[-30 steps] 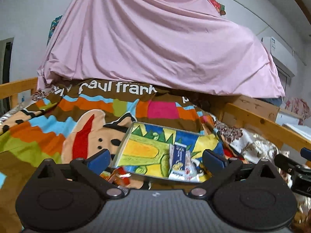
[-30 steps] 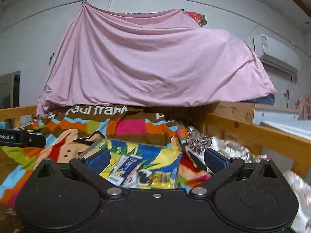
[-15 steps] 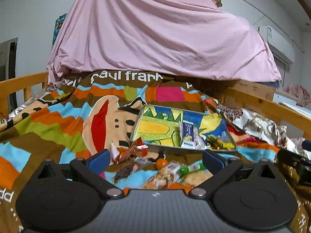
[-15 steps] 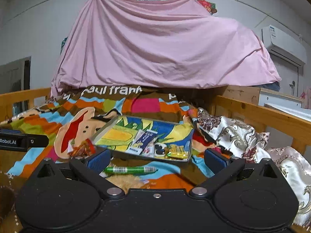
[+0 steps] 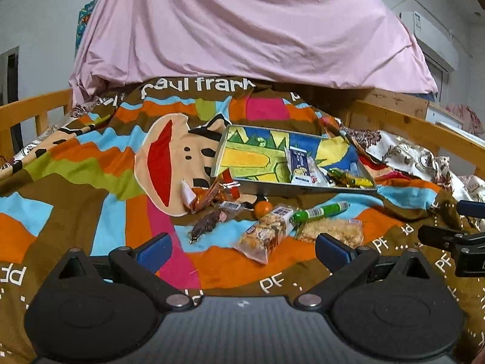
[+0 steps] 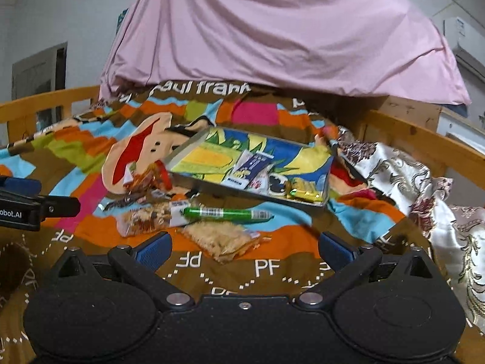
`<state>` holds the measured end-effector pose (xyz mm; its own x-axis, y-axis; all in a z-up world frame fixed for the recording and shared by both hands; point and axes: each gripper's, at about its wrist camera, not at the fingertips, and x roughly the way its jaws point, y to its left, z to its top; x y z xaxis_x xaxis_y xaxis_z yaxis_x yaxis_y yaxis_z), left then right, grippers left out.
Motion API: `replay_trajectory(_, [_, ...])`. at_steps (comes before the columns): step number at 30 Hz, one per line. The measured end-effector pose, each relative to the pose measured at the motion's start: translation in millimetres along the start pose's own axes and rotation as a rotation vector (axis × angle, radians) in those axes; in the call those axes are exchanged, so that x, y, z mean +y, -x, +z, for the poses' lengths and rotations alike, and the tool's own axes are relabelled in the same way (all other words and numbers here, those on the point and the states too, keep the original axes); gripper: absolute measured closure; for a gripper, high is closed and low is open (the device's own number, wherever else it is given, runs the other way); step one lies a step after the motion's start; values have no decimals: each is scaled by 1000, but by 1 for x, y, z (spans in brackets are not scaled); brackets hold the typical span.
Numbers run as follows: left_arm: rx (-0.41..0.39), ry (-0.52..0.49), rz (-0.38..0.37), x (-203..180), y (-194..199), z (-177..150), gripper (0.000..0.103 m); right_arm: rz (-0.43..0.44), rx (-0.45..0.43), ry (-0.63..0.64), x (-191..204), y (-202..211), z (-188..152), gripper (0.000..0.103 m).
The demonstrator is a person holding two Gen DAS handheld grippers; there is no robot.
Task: Organize snacks
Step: 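Grasp the mixed-nut bar packet with the left tool while the right tool grasps the rice-crisp bag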
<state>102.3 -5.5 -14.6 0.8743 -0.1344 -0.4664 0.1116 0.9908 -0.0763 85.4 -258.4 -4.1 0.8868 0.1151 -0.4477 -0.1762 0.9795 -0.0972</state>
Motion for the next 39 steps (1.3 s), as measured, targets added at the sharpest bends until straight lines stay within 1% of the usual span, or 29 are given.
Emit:
replay_trajectory(9, [40, -7, -20, 5, -15, -6, 0, 19, 63, 19, 5, -16, -3, 1])
replay_trajectory(15, [59, -51, -58, 5, -32, -4, 0, 37, 100, 28, 6, -29, -4, 1])
replay_trajectory(17, [68, -72, -71, 5, -38, -3, 0, 45, 107, 49, 7, -34, -4, 1])
replay_trajectory(22, [96, -104, -112, 5, -58, 1, 0, 74, 107, 148, 6, -51, -2, 1])
replay_trajectory(25, [111, -96, -133, 8, -72, 7, 0, 112, 111, 166, 0, -64, 0, 1])
replay_trajectory(31, [139, -71, -186, 18, -96, 19, 0, 222, 111, 173, -15, -96, 5, 1])
replay_trajectory(33, [157, -83, -218, 19, -106, 22, 0, 262, 121, 173, -19, -112, 5, 1])
replay_trajectory(37, [213, -131, -302, 19, -129, 30, 0, 307, 143, 176, -26, -139, 3, 1])
replay_trajectory(39, [242, -147, -347, 16, -142, 33, 0, 347, 149, 173, -29, -150, 3, 1])
